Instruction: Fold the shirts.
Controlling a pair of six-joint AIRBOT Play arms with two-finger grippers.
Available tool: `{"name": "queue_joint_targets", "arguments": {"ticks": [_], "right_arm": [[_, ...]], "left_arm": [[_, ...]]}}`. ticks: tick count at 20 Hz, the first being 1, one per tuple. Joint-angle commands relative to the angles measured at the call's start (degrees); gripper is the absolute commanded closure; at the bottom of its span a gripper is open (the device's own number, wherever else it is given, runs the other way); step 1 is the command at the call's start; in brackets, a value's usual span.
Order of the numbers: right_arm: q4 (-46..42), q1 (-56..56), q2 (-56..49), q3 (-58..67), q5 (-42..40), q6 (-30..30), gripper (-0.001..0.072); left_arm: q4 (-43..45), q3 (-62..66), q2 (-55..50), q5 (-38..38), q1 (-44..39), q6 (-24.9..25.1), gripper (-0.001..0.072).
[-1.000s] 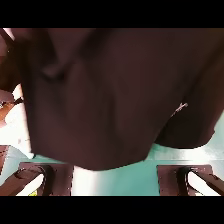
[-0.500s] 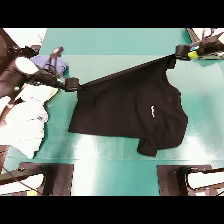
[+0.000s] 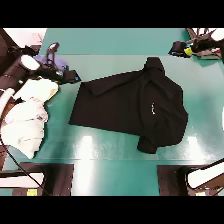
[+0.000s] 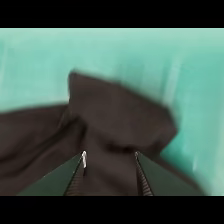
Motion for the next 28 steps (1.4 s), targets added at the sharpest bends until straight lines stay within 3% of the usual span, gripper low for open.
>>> {"name": "queue_joint_targets", "arguments": {"ticks": [1, 2, 3, 10, 17, 23, 24, 26, 28], "right_arm": [[7.74, -3.96, 6.27, -5.99, 12.13, -5.57, 0.0365], [10.64, -5.14, 8.52, -9.42, 14.73, -7.43, 0.0418], [13.22, -6.27, 10.95, -13.35, 16.65, -8.37, 0.0419], [15.98, -8.55, 25.16, -35.06, 13.29, -9.55, 0.042], [16.04, -8.55, 30.36, -41.57, 10.19, -9.53, 0.0428], [16.04, -8.55, 30.36, -41.59, 10.38, -9.49, 0.0428], [15.91, -8.59, 30.36, -41.59, 10.71, -9.49, 0.0428], [15.37, -8.68, 30.36, -41.62, 11.67, -9.46, 0.0428], [12.28, -8.66, 30.36, -41.64, 13.68, -7.78, 0.0427]], "left_arm": [[0.24, 3.72, 1.4, -16.65, 8.44, 1.92, 0.0103], [0.17, 1.9, 1.79, -20.59, 11.13, 2.82, 0.0104], [-0.5, -1.25, 2.6, -21.99, 13.16, 2.95, 0.0104], [-7.61, -26.71, 4.59, -16.79, 15.12, 9.07, 0.0104], [-7.67, -31.65, 4.52, -14.88, 14.34, 9.38, 0.0104], [-7.78, -31.8, 4.42, -9.51, 5.92, 7.67, 0.0105], [-7.78, -31.8, 4.42, -9.27, 5.31, 7.39, 0.0146], [-8.15, -31.76, 4.48, -9.64, 5.18, 7.43, 0.068], [-8.07, -30.71, 4.61, -10.73, 5.18, 7.41, 0.0682]]}}
